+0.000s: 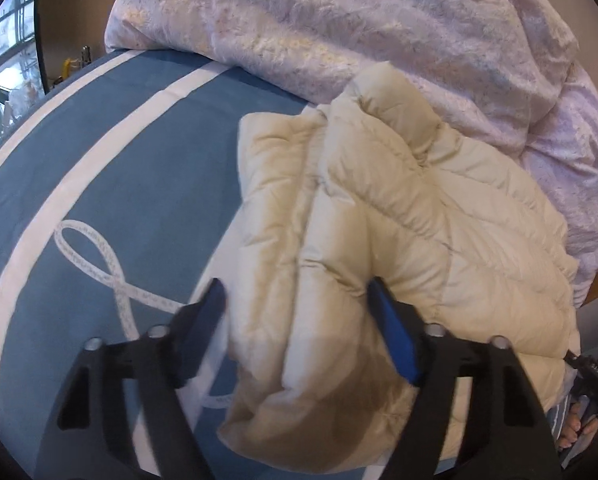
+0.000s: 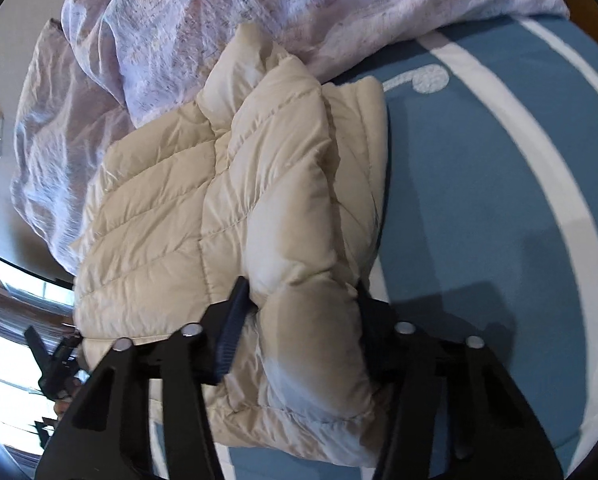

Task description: Fold large clothes

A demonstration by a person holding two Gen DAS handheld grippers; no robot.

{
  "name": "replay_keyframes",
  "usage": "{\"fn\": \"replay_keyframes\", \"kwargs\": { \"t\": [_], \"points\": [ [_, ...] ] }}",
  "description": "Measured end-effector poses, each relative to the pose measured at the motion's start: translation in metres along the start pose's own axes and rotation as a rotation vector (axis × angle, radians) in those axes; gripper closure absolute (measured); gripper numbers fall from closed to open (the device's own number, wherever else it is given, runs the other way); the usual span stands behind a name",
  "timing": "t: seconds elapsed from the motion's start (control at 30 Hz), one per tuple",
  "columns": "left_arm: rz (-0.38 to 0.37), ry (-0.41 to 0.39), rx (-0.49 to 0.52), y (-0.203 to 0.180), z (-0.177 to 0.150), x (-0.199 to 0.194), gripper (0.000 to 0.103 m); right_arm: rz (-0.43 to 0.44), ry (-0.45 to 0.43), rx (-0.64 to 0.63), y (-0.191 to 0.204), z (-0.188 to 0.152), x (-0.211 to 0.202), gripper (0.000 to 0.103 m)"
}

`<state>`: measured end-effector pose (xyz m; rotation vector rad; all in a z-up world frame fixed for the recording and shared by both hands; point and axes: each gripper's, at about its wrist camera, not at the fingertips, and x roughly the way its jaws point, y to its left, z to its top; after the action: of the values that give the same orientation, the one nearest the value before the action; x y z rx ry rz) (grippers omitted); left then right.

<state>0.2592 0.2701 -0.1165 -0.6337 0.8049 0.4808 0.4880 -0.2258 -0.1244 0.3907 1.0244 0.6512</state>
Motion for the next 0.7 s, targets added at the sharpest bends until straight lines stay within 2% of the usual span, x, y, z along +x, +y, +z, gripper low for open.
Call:
{"fn": "replay_keyframes", "kwargs": {
  "t": [0.03,0.1,0.2,0.43,0.7],
  "points": [
    [-0.031,0.003,-0.022,0.001,-0.002,-0.001,0.052,0.021,-0.001,0.016,-0.002,-0.002,-0.001,0.065],
    [-0.055,-0.002,-0.043,0.002,-0.004,-0.003,0.068,0.048,-0.007,0.041,-0.004,-0.006,-0.002,0.071],
    [-0.065,-0.016,-0.034,0.003,-0.007,-0.012,0.080,0.067,-0.011,0.053,-0.004,-0.013,-0.008,0.079],
    [-0.055,-0.011,-0.019,0.029,-0.022,-0.043,0.082,0.065,0.028,0.049,0.027,-0.033,-0.006,0.082],
    [-0.065,-0.001,-0.012,0.076,-0.065,-0.090,0.082,0.038,0.079,0.003,0.045,-0.096,-0.034,0.082]
  ]
}}
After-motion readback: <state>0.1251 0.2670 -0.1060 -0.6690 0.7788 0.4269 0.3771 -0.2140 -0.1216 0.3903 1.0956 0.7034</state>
